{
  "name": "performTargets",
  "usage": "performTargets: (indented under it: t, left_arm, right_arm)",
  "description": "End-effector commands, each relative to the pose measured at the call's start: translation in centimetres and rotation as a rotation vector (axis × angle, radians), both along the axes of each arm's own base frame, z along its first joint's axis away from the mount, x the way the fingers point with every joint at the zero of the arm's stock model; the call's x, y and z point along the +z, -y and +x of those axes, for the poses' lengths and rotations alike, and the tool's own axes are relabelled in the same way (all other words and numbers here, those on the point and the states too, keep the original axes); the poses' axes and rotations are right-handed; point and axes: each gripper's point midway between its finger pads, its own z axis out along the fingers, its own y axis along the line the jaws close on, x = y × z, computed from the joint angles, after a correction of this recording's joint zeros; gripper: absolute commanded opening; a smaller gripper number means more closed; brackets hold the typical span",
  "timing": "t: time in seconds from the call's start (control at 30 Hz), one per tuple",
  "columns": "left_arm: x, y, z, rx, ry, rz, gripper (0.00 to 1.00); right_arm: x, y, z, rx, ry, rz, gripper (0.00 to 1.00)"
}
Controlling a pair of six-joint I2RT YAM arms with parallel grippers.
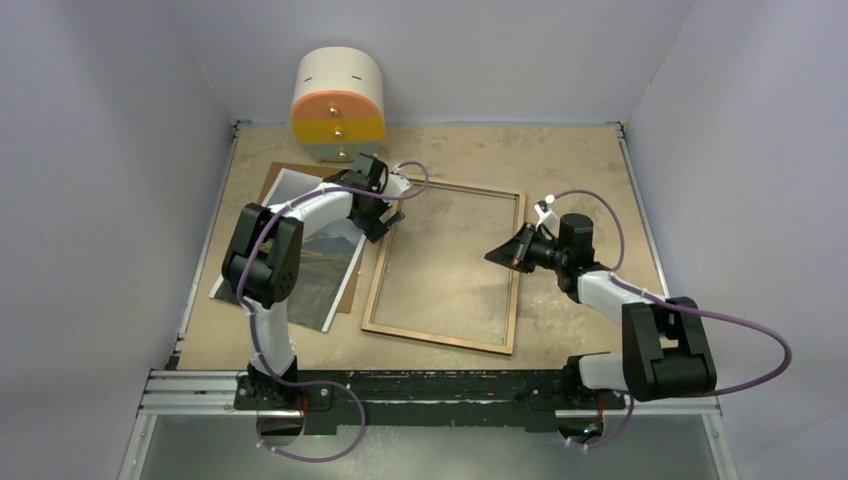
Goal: Put the photo into the frame
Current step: Place the photo frame item in the photo frame.
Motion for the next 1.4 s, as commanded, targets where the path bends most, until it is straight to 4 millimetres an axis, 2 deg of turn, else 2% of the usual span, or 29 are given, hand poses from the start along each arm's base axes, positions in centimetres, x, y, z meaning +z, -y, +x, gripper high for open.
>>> performTargets:
  t: [0.0, 0.47, 1.37]
  left_arm:
    - [-0.7, 1.2, -2.0, -0.033, -0.061, -0.068, 0.99]
    - [-0.1, 2.0, -3.4, -0.091, -0.085, -0.121, 0.96]
    - [-0.9, 1.5, -3.9, -0.118, -0.097, -0.085, 0.95]
  right_arm:
    - [1.0, -0.4, -0.2, 0.028, 0.034, 0.038, 0.00]
    - [-1.5, -0.1, 0.6, -0.031, -0.078, 0.032, 0.00]
    - [0.7, 0.0, 2.1, 0.013, 0.032, -0.023, 0.00]
